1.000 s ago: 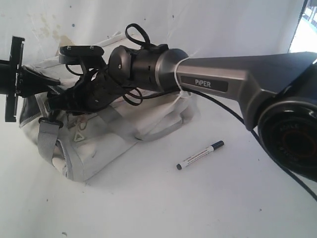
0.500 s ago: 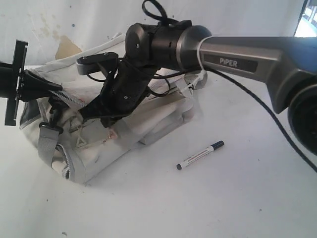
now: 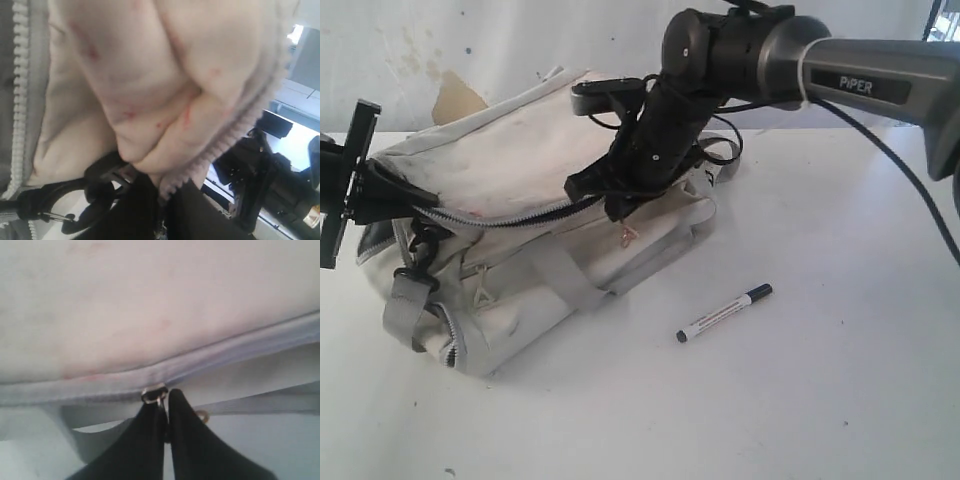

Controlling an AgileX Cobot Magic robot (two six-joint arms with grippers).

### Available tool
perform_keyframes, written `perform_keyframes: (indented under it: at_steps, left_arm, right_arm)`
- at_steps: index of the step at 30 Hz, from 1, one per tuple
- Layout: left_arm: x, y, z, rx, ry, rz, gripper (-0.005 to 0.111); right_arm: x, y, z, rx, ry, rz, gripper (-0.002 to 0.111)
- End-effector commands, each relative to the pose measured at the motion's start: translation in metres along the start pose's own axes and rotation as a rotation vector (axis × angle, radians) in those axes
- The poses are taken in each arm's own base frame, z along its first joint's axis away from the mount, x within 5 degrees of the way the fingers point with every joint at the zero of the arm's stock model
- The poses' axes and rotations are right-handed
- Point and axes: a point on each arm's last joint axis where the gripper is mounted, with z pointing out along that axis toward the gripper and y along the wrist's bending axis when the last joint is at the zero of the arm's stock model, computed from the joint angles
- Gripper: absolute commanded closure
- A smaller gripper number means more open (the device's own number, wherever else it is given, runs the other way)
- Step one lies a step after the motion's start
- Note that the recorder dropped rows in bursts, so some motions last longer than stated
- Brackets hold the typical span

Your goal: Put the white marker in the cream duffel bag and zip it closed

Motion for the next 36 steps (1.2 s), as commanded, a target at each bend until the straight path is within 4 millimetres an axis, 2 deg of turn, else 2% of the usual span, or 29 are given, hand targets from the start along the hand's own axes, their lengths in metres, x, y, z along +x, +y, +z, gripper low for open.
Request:
perform_keyframes:
  at_steps: [1,7,10,16,21,24,26,31,34,36]
  left_arm:
    - [-0.003,0.007,-0.014,-0.048,-0.020,0.034,0.107]
    - [-0.002,0.015,-0.016,-0.126,0.001,0.117,0.107]
    - [-0.002,0.013,-0.016,-0.108,-0.003,0.142,0.107]
    - [-0.003,0.009,-0.016,-0.058,-0.016,0.280,0.107]
    - [-0.003,0.009,-0.016,-0.058,-0.015,0.325,0.106]
    - [-0.003,0.009,-0.015,-0.070,-0.007,0.350,0.095]
    - [-0.003,0.010,-0.015,-0.078,-0.003,0.353,0.083]
    - [-0.002,0.010,-0.015,-0.080,-0.002,0.354,0.049]
    - [-0.002,0.011,-0.015,-0.082,-0.001,0.354,0.034]
    - [-0.002,0.011,-0.015,-0.087,0.000,0.346,0.032]
  right_arm:
    - [-0.005,-0.046,-0.016,0.110,-0.093,0.036,0.108]
    - [-0.017,-0.109,-0.038,0.270,-0.348,0.089,0.108]
    - [-0.016,-0.122,-0.043,0.301,-0.374,0.098,0.108]
    - [-0.013,-0.117,-0.040,0.227,-0.341,0.166,0.105]
    - [-0.013,-0.109,-0.038,0.129,-0.331,0.249,0.078]
    - [-0.010,-0.106,-0.036,0.093,-0.290,0.268,0.063]
    - [-0.007,-0.105,-0.036,0.081,-0.254,0.268,0.057]
    - [0.002,-0.099,-0.036,0.040,-0.144,0.267,0.056]
    - [0.006,-0.095,-0.042,0.023,-0.103,0.268,0.056]
    - [0.007,-0.092,-0.049,0.017,-0.084,0.261,0.056]
